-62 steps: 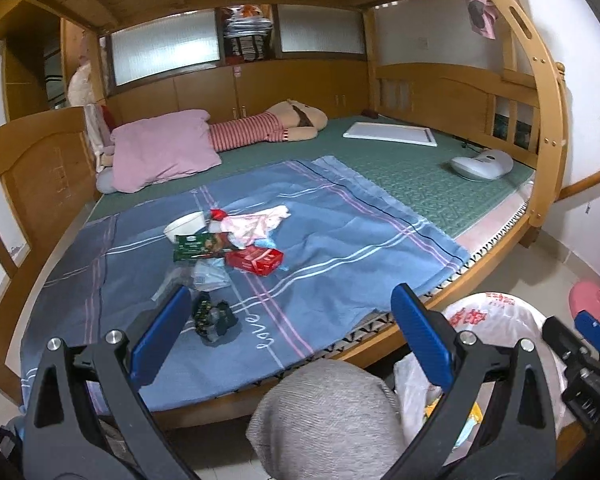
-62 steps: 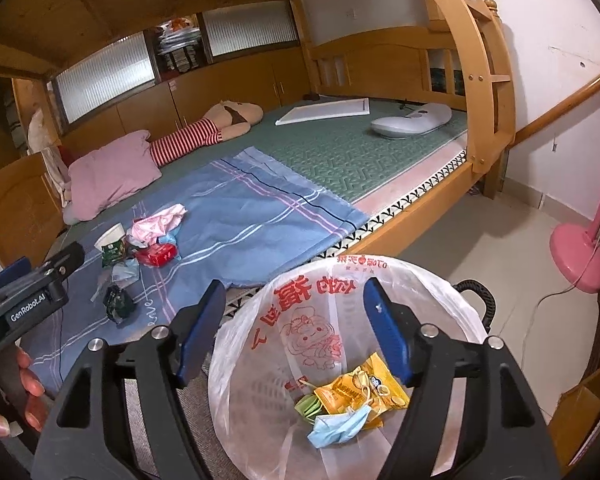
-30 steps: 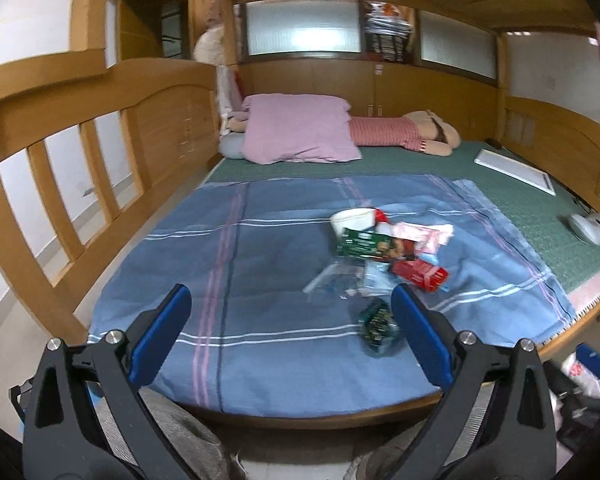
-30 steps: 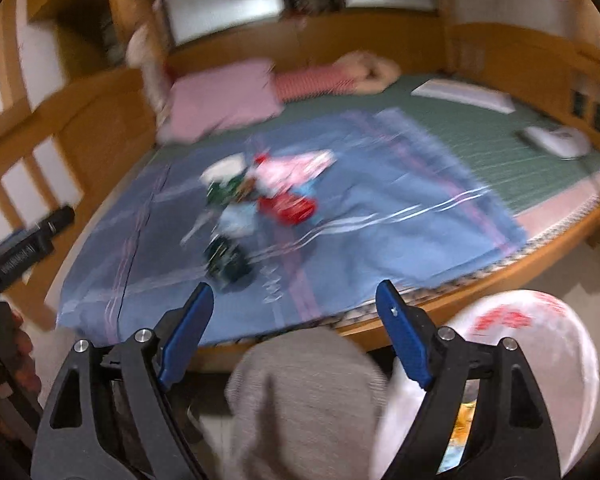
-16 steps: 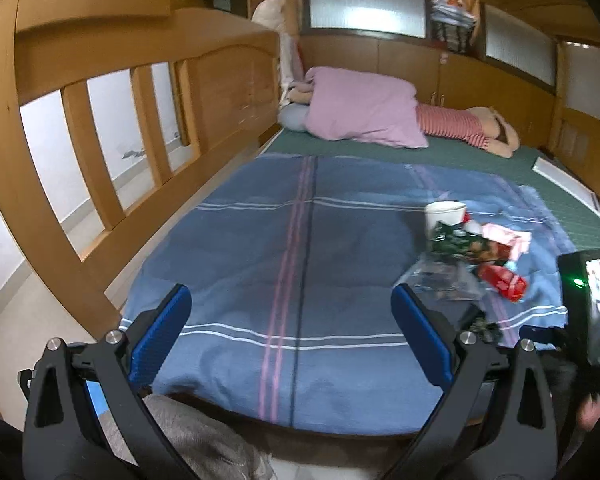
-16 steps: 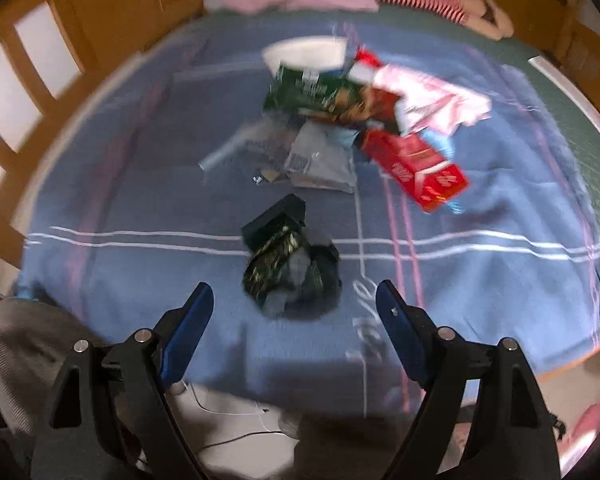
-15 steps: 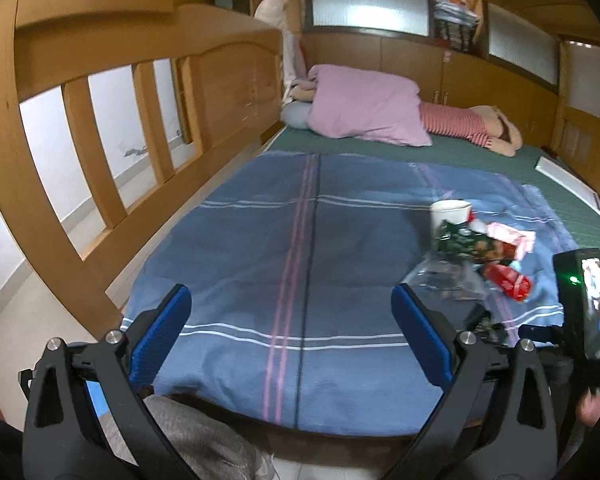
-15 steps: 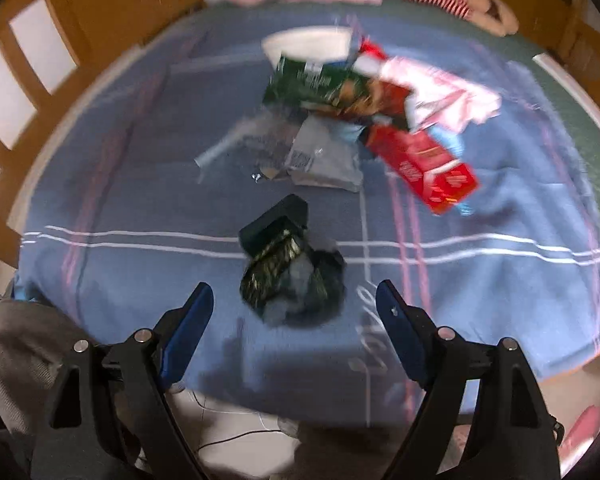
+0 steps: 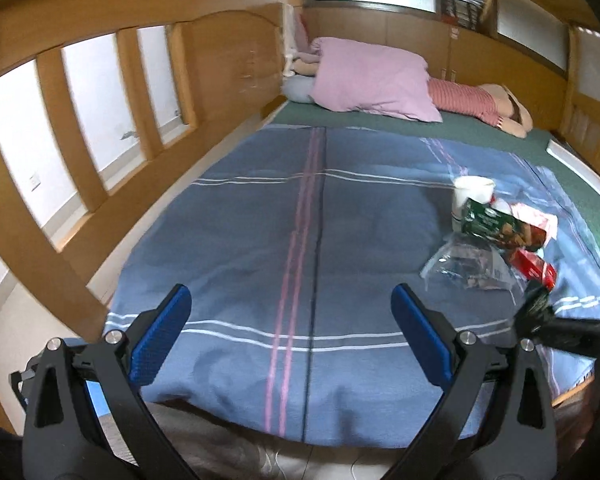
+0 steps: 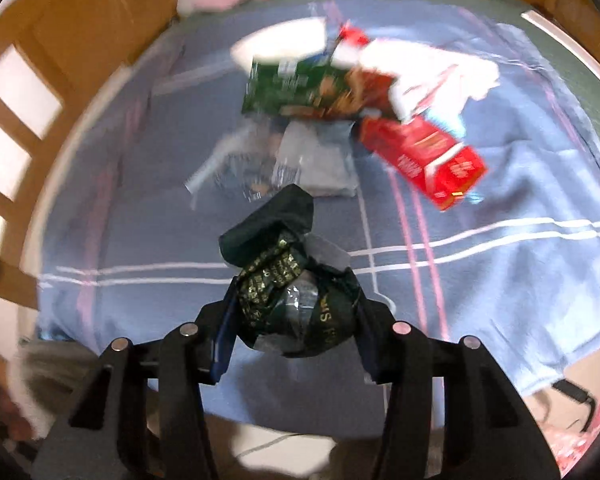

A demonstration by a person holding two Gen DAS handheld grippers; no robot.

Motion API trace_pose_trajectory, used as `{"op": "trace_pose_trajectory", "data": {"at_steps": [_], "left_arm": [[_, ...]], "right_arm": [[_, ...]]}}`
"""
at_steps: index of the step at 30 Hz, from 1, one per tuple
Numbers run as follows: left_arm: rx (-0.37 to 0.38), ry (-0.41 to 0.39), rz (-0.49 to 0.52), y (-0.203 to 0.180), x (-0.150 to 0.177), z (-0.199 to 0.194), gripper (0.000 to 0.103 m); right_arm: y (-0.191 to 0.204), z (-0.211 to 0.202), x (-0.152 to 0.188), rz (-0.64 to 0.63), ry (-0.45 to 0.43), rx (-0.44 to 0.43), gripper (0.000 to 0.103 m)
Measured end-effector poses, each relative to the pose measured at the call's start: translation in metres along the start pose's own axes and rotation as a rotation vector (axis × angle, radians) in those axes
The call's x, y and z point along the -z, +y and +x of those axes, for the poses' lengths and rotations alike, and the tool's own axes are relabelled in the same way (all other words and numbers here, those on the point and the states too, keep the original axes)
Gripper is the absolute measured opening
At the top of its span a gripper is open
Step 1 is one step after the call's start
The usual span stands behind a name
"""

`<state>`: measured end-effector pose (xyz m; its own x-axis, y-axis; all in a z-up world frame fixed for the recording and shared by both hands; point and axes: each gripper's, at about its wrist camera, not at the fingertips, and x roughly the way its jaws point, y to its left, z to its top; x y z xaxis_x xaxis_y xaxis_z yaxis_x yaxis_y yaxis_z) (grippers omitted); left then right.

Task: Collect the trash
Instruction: 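Lift the dark green wrapper with the right gripper toward the bin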

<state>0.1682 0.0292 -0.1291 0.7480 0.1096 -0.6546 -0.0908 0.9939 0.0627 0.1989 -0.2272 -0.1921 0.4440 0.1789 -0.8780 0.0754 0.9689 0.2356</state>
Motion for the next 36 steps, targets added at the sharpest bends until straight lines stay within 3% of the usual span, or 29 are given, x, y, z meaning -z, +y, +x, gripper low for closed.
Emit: {"op": "trace_pose_trajectory", "data": {"at_steps": [6,14,22,28,32,36], "left_arm": [[0.056,0.020,0.042,-0.029,0.003,0.010,0.100],[0.166,0.014,0.148,-0.089,0.007,0.019,0.100],[0.318,-0.020,0.291,-0.154,0.008,0.054,0.100],[0.365,-0.034,0.387,-0.191,0.005,0.079,0.100],[0.388,-0.023,0.364,-0.197,0.000,0.084,0.100],[0.433,-0.069,0.363,-0.207,-0.012,0.073,0.100]], "right_arm": [[-0.026,-0.064,0.029,0.089,-0.123,-0.039,0.051],[-0.069,-0.121,0.070,0.165,-0.213,0.003,0.051],[-0.087,-0.131,0.086,0.207,-0.240,-0.027,0.051],[-0.099,-0.134,0.085,0.230,-0.252,-0.044,0.051],[-0.100,-0.133,0.082,0.234,-0.261,-0.043,0.051],[-0.101,-0.131,0.081,0.236,-0.264,-0.052,0.051]]}}
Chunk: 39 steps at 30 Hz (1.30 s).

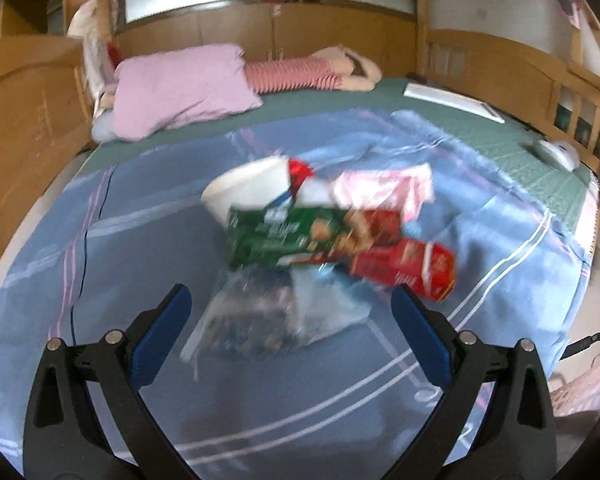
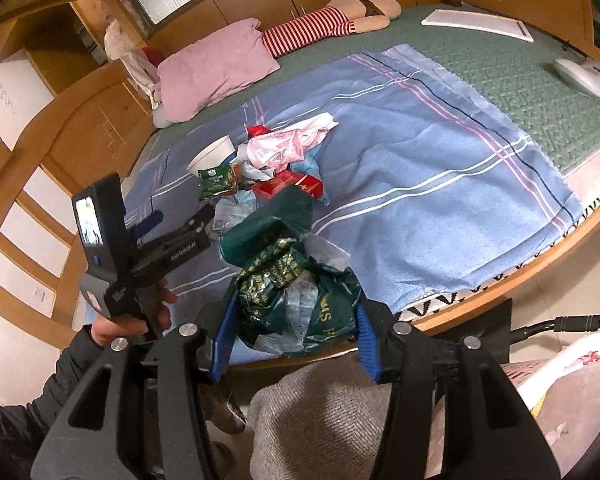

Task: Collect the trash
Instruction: 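Lift the dark green wrapper with the right gripper toward the bin, then grasp the green snack bag with the left gripper while the right holds the wrapper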

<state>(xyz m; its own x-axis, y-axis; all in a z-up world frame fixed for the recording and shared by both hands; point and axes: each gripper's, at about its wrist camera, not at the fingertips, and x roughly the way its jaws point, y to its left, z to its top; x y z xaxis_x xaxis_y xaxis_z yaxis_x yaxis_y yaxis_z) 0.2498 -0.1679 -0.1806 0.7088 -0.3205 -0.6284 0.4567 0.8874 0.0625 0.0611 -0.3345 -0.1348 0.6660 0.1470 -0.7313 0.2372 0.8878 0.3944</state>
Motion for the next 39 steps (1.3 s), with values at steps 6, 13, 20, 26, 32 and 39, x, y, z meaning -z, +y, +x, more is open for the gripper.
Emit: {"op": "trace_pose_trajectory", "data": {"at_steps": [6,13,20,26,32,39], "left_arm": [[-0.009,-0.049,0.112,-0.031,-0.021,0.013,0.100],[0.024,0.015,0.084,-0.058,-0.032,0.063,0.094],[0.075,0.112,0.033,-0.048,-0.028,0.084,0.024],[0.068,0.029,-0.018,-0.031,-0.031,0.044,0.011],[0.032,-0.045,-0.058,-0.020,-0.036,-0.004,0.011],[0.031,-0.138,-0.052,-0.031,-0.042,-0.076,0.011]], "right_arm": [[-0.006,-0.001,-0.001,0.026,-0.007,-0.019,0.051],[-0.020,-0.005,0.001,0.061,-0.006,-0.008,0.052],[-0.030,-0.007,0.000,0.091,-0.016,-0.008,0.052],[-0.029,-0.008,0.001,0.086,-0.021,-0.021,0.052],[-0.017,-0.020,0.003,0.054,-0.072,0.010,0.052],[0.007,-0.046,0.012,-0.035,-0.205,0.142,0.052]]}}
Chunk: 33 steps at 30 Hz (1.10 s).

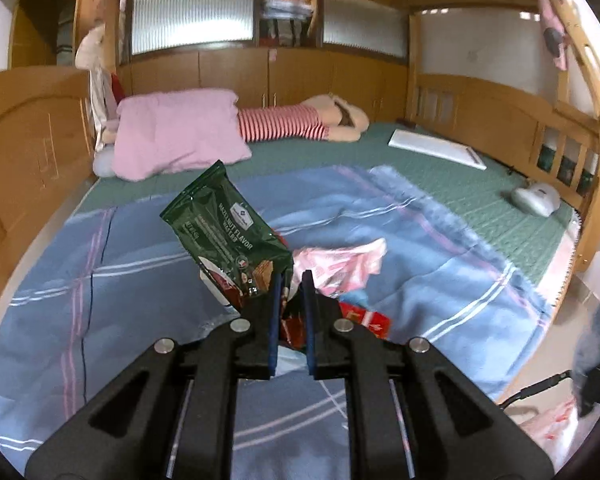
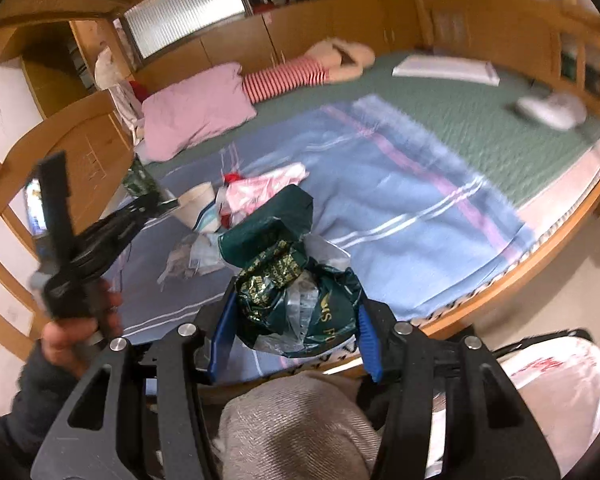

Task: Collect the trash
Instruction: 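Carry both items over the bin and open the left gripper to drop the snack bag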

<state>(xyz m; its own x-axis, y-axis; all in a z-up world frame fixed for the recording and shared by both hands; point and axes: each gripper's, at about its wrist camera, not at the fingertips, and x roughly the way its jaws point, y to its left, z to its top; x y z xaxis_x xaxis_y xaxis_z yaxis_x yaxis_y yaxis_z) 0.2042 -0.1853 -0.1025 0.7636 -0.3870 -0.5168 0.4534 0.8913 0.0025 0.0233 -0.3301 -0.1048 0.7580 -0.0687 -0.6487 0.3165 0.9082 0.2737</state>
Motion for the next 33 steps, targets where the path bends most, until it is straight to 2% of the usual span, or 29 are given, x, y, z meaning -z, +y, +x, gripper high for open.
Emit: {"op": "trace_pose_trajectory", "data": {"at_steps": [6,11,22,33], "left_arm": [[0.069,-0.048,0.036,-0.032,-0.003,-0.065,0.011],[0.141,-0.047,0.069,-0.069,0.003,-0.101,0.011],[0.308,-0.035,0.207,-0.161,0.037,-0.160,0.011],[0.367,-0.009,0.289,-0.214,0.069,-0.191,0.011]], "right_arm": [[-0.001,-0.031,0.006,0.004,-0.085,0.062,0.052],[-0.013,-0.069,0.015,0.032,-0.164,0.131,0.052],[-0.058,-0.164,0.047,0.125,-0.324,0.301,0.052],[-0.087,-0.221,0.079,0.180,-0.424,0.401,0.052]]}}
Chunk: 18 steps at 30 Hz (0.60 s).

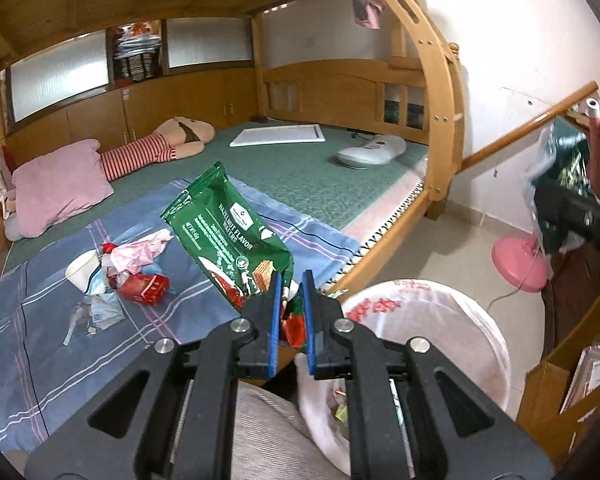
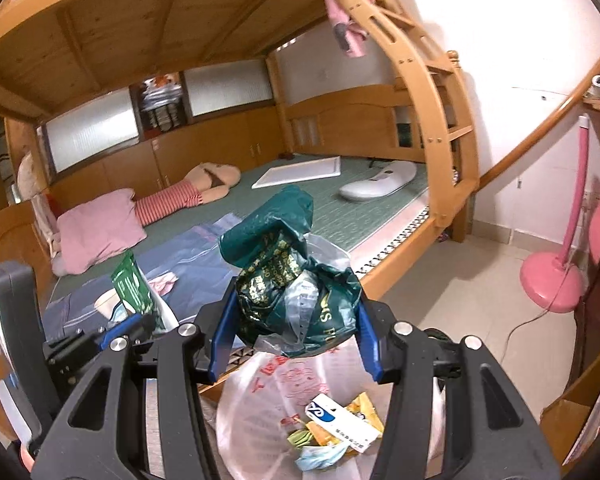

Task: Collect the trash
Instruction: 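Carry both items over the bin and open the left gripper to drop the snack bag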

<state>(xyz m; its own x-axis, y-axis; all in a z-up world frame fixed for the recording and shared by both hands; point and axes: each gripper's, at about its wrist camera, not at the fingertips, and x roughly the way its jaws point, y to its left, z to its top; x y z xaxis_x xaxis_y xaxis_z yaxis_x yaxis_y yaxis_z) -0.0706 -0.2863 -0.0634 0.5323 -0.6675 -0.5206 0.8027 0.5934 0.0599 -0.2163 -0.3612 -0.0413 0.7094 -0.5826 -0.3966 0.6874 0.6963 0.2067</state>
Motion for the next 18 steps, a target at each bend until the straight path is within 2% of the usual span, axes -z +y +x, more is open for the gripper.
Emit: {"op": "trace_pose_trajectory", "data": {"at_steps": [9,16,18], "left_arm": [[0.054,0.022,0.063,-0.035,0.010,-0.004,0.011],[0.100,0.057,0.103,-0.056,0.020,0.006,0.012],[0.106,0.071,0.113,-0.060,0.023,0.010,0.016]], "right_arm": [[-0.026,-0.018,-0.002,0.049,-0.056,0.011,0.052],[-0.031,-0.019,-0.002,0.058,-0.055,0.012,0.052],[-0.031,-0.020,-0.002,0.057,-0.054,0.010,0.052]]}}
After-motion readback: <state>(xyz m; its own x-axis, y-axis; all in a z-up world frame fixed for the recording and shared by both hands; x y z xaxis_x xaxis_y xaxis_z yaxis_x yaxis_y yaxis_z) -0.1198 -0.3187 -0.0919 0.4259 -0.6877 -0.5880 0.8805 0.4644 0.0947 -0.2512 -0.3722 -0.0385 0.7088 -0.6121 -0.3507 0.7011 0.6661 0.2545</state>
